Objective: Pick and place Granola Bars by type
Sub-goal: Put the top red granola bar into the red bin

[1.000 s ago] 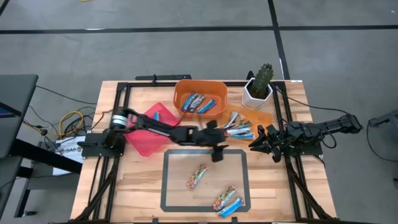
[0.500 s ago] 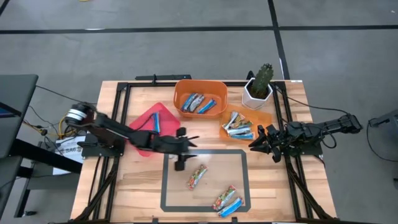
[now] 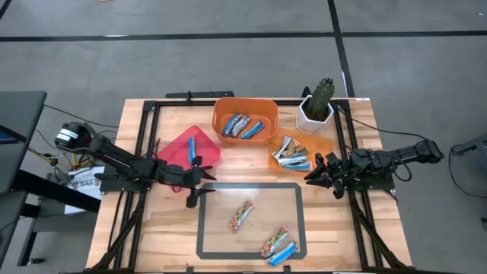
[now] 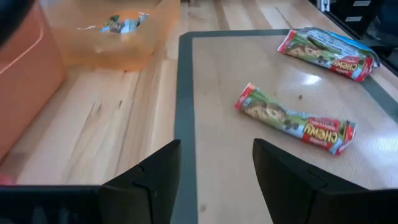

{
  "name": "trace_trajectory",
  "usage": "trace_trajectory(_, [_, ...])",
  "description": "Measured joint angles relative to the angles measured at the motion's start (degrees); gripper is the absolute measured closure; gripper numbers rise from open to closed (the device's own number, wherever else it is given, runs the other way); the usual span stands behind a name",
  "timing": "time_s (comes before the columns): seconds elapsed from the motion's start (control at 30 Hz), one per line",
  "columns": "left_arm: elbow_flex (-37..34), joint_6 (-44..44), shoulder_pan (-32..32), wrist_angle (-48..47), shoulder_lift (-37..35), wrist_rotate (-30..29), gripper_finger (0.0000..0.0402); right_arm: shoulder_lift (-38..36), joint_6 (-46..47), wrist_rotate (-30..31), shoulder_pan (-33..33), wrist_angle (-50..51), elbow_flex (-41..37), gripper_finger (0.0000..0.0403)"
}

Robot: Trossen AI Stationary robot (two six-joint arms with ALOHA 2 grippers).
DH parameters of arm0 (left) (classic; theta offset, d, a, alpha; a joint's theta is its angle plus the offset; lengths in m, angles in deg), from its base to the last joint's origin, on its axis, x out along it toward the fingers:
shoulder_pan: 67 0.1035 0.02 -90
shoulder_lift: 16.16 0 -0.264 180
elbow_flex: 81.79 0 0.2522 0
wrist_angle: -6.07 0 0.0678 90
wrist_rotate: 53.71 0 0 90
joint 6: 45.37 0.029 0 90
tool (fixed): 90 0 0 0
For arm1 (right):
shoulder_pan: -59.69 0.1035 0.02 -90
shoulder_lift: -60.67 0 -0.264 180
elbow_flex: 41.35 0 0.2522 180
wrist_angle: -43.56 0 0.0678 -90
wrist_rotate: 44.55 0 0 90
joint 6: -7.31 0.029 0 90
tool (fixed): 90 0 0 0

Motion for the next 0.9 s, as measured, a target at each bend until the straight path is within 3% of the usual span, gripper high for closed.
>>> trace_trajectory(0.63, [-16.00,0.45,2.42,4.11,-17.62,-0.98,0.0209,0.01,0.00,0.01,0.01,0.01,0.01,0.0321])
trace_trajectory(0.9, [-16.51,6.61,5.21,2.34,-22.22,0.59,0.0209,-0.01,0.00,-0.01,-0.01,0.01,0.01,0.0321])
